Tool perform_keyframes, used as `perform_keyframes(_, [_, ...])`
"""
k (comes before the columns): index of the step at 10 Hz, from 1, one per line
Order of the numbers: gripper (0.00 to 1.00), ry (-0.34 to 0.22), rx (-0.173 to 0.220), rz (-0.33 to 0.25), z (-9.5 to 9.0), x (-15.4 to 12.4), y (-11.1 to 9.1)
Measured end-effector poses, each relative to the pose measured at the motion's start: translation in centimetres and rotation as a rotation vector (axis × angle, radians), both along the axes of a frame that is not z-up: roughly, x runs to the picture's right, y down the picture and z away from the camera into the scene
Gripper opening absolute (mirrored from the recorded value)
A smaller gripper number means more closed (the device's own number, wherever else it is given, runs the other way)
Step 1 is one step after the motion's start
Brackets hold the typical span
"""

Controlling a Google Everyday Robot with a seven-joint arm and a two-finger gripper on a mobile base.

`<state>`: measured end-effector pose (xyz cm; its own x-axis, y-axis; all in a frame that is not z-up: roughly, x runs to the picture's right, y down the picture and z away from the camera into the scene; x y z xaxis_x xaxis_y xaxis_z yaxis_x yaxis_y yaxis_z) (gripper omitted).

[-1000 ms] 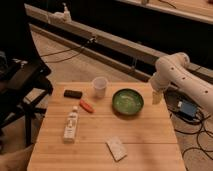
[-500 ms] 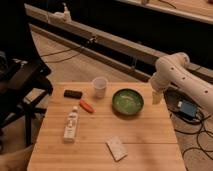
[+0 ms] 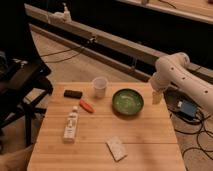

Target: Place the pepper in the ceramic bowl

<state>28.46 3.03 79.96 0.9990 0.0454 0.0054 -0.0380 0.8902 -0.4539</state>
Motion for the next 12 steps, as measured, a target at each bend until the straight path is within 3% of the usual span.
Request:
perform_keyframes(4, [0.80, 0.001, 0.009, -0.027, -0.2, 0.1, -0.4])
perform_keyframes(5, [0.80, -0.010, 0.031, -0.083, -0.6, -0.3, -1.4])
perform_keyframes(7, [0.80, -0.097, 0.063, -0.205, -1.5, -4.3, -3.1])
perform_keyframes(12, [0.80, -0.320, 0.068, -0.465, -3.9, -15.1, -1.4])
